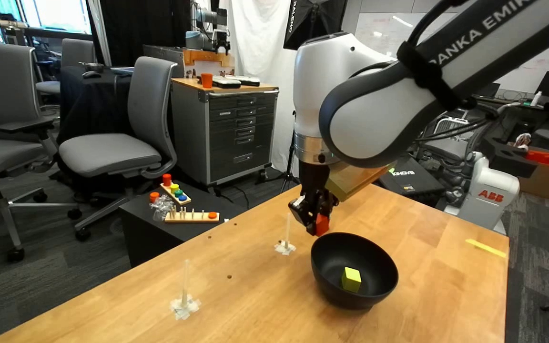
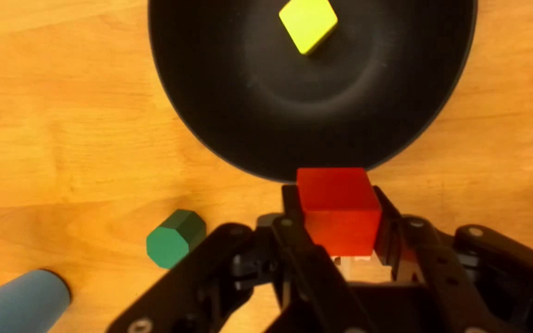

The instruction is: Put the blocks into the bowl

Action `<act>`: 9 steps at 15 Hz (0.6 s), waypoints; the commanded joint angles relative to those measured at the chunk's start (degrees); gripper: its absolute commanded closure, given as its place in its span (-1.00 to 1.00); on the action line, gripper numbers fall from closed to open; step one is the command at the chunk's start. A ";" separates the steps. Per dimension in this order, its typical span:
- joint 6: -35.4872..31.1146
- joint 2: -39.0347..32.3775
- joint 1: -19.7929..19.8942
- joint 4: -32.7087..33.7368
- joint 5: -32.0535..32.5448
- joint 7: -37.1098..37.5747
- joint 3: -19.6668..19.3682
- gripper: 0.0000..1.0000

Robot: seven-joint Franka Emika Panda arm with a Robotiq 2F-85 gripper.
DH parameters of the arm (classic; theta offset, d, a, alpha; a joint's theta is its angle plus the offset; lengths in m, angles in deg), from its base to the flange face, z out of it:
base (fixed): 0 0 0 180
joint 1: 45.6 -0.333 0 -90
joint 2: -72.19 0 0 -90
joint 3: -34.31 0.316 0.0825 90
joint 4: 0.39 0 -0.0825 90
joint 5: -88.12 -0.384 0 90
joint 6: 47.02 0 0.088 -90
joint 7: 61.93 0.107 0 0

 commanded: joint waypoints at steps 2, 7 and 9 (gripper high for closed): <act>4.06 1.40 1.36 -1.73 -0.63 -5.84 1.47 0.65; 4.42 0.15 1.26 -3.22 -0.63 -5.71 1.18 0.65; 3.40 -0.74 1.52 -3.96 -1.07 -5.46 1.29 0.65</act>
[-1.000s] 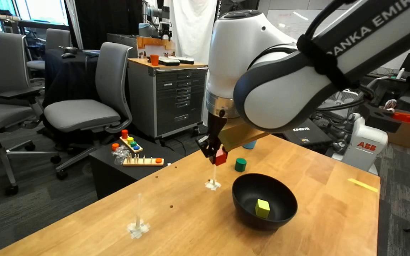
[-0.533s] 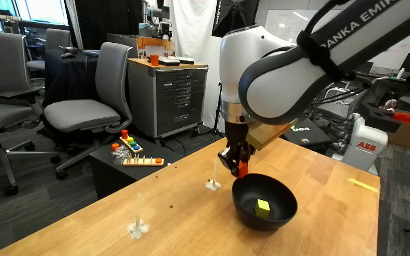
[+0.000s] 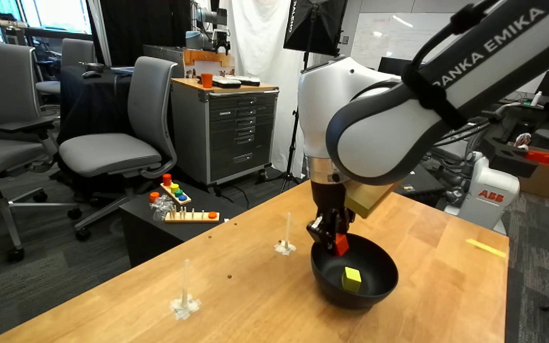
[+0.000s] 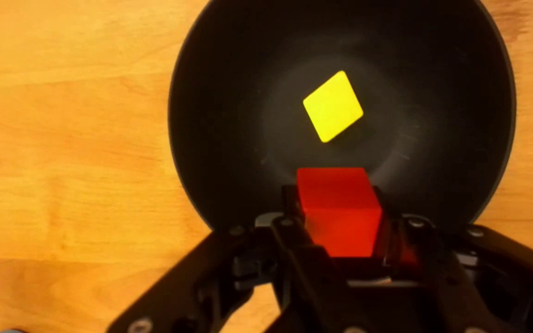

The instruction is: Put the blocks into the bowl

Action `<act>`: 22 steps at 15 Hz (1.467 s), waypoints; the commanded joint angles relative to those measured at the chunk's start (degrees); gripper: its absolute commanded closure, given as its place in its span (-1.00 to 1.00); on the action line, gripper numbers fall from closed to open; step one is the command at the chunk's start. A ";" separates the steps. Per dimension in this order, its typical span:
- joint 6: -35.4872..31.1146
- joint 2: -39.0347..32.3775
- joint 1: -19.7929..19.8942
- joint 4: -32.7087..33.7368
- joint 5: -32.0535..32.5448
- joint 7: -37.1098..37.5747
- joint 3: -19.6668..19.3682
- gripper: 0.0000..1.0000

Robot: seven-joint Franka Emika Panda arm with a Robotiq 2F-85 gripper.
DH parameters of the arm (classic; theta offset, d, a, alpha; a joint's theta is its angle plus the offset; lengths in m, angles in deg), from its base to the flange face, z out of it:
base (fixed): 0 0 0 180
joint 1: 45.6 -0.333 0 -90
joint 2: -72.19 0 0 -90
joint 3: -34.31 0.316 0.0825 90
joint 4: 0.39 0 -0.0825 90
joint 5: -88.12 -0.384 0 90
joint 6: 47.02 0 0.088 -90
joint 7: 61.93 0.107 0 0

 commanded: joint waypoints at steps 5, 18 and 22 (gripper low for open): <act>-0.32 -1.87 1.22 -1.67 -1.53 -0.70 1.06 0.62; -3.00 -1.01 0.88 -0.76 -3.02 -0.38 2.68 -1.00; -3.97 0.84 1.40 0.85 -5.94 -0.91 3.75 -1.00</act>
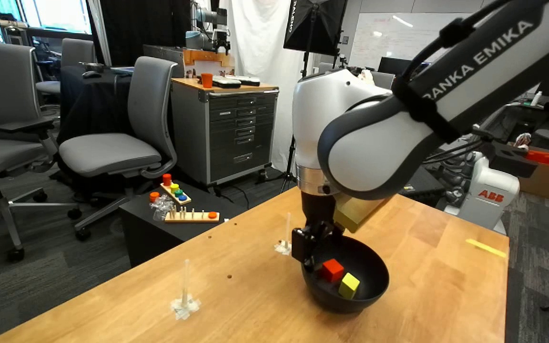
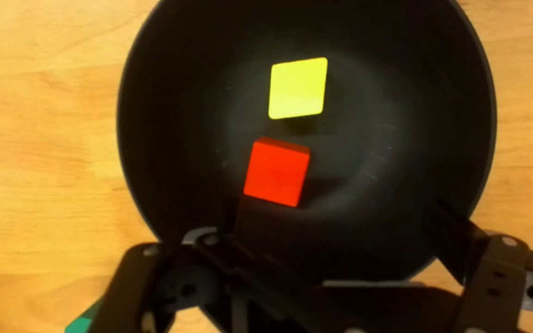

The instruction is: Put the blocks into the bowl

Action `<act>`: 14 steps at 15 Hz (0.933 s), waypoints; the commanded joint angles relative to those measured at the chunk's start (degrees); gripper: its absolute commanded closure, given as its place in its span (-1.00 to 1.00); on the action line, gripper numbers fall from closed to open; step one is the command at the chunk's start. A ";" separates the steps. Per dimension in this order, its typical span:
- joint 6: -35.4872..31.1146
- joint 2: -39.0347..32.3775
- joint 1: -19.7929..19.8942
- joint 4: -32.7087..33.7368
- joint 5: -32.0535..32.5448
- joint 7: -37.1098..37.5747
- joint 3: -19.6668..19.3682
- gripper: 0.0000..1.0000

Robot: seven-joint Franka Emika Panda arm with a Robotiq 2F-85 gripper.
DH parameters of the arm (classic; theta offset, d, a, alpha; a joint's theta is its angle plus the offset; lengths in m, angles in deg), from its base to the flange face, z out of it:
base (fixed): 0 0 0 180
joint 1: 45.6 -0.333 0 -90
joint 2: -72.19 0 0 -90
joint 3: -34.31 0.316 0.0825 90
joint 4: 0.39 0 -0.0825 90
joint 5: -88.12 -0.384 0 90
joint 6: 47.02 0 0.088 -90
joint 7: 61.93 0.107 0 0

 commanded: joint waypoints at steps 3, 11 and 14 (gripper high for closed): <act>-0.86 3.42 1.29 2.58 -4.29 -0.33 1.39 -1.00; -6.54 -0.19 1.35 9.79 -4.49 8.74 -3.03 -1.00; -11.28 -2.91 0.37 12.20 -4.27 16.16 -6.33 -1.00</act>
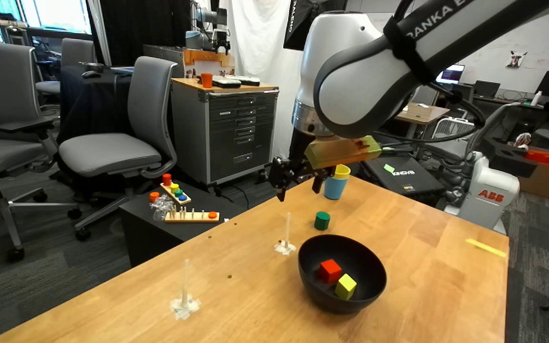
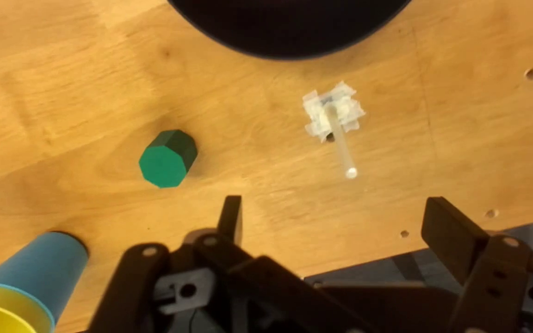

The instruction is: Put the blocks into the bowl

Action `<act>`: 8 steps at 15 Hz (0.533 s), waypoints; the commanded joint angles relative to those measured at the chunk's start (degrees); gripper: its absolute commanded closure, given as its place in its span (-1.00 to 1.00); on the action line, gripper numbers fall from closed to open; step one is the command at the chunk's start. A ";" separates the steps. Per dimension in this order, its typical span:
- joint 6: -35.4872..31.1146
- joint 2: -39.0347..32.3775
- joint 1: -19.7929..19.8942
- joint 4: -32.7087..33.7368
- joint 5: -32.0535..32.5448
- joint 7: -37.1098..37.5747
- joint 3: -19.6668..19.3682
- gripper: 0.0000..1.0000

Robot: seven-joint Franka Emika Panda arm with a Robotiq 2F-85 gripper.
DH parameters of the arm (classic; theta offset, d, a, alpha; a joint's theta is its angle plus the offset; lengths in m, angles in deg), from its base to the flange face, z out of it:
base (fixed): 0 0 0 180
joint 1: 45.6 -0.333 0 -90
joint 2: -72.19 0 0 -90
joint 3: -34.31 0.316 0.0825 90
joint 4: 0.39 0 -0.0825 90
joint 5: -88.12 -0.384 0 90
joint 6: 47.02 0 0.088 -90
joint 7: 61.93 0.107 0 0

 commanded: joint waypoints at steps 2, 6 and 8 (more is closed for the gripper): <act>-6.09 -5.58 -1.96 5.62 -0.63 10.97 -5.08 -1.00; -9.68 -9.89 -4.07 8.35 0.04 22.17 -10.27 -1.00; -9.01 -11.93 -5.21 9.98 0.83 27.28 -13.06 -1.00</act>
